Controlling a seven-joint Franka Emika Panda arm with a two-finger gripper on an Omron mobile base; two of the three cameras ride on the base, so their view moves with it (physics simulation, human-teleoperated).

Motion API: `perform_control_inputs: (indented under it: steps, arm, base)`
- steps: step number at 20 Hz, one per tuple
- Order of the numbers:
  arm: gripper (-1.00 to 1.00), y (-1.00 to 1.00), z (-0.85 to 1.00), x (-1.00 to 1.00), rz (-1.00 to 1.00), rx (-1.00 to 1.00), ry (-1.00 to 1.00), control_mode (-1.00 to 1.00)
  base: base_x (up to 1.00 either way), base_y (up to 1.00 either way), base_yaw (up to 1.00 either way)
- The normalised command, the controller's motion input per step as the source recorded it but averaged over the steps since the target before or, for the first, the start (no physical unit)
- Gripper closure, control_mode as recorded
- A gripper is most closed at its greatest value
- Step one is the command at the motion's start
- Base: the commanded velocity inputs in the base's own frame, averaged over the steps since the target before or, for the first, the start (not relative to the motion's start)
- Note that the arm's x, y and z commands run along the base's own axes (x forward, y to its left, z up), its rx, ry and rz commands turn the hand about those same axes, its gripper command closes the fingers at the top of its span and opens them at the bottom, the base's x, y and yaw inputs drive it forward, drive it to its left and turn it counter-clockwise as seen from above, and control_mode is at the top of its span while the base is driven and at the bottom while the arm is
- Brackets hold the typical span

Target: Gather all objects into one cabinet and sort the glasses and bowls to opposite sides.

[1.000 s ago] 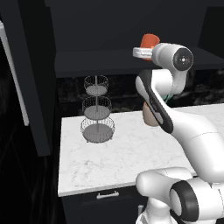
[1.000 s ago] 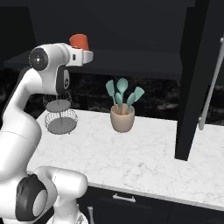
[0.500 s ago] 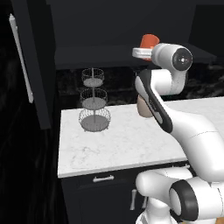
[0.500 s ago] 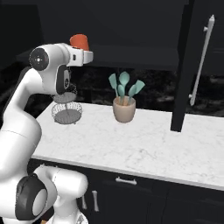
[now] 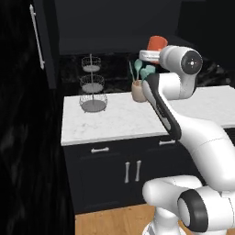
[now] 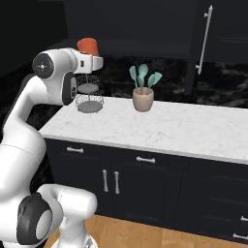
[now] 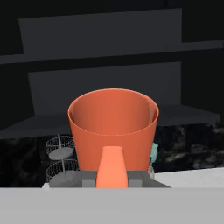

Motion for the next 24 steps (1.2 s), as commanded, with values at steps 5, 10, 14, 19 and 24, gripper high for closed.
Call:
perform_control_inputs:
  steps: [5,10,14,19,24]
  arm:
    - [1.00,0.00,0.00,0.00,0.00,0.00,0.00,1.00]
    - [1.00,0.00,0.00,0.00,0.00,0.00,0.00,1.00]
    - [1.00,0.00,0.00,0.00,0.00,0.00,0.00,1.00]
    - [1.00,0.00,0.00,0.00,0.00,0.00,0.00,1.00]
    - [1.00,0.00,0.00,0.00,0.00,0.00,0.00,1.00]
  base:
    - [-0.86,-0.17,-0.01]
    - [-0.52,-0.27,-0.22]
    - [-0.12,-0.27,-0.44]
    - [-0.01,-0.23,-0.50]
    - [0.00,-0.20,-0.55]
